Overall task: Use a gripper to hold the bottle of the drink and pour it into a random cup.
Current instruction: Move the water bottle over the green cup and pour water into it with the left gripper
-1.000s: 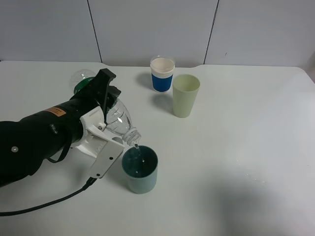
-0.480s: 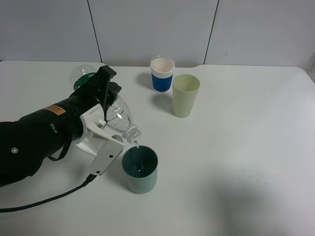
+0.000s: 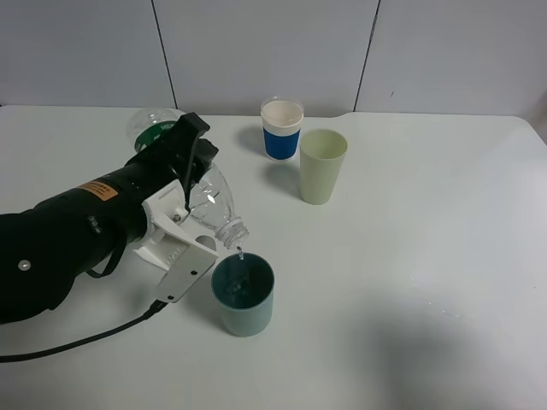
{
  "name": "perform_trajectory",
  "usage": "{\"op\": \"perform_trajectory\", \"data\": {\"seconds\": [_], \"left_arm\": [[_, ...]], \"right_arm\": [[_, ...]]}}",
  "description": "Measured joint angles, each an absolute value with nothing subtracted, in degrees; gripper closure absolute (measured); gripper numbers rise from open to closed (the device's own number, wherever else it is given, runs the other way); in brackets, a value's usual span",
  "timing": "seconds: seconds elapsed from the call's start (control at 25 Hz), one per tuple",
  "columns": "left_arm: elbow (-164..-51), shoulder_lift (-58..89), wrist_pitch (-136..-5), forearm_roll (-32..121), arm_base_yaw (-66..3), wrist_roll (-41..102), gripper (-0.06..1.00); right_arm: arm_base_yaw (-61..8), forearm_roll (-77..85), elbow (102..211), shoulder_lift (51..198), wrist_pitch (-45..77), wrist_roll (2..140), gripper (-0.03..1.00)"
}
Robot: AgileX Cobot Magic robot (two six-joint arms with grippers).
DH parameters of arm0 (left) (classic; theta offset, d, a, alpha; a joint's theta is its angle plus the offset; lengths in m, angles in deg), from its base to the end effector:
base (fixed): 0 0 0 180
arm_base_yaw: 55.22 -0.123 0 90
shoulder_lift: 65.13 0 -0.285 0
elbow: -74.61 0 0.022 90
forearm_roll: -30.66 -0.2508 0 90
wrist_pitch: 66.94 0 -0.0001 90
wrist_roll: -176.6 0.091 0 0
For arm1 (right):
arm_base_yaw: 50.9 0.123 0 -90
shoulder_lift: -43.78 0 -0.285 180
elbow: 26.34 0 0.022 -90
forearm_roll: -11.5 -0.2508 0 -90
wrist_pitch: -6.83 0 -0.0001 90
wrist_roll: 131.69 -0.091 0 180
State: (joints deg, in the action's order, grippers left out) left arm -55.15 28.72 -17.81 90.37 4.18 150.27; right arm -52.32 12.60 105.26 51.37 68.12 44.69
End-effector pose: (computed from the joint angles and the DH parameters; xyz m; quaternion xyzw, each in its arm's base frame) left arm 0.1769 -0.1825 0.1892 0.7535 0.2921 0.4686 0.3567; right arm -0.0061 -0.0014 0.2774 0.0380 0.8530 0.0004 0.5205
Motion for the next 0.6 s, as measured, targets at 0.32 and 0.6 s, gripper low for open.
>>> {"op": "perform_trajectory", "data": {"seconds": [0.32, 0.6], "left_arm": [[-55.1, 28.7, -16.3, 88.0, 4.2, 150.3, 0.45], [-55.1, 28.7, -16.3, 86.3, 4.2, 150.3, 0.45]], "right_arm": [[-52.3, 12.6, 105.3, 51.4, 68.1, 44.7, 0.33], [-52.3, 12.6, 105.3, 51.4, 68.1, 44.7, 0.33]]}}
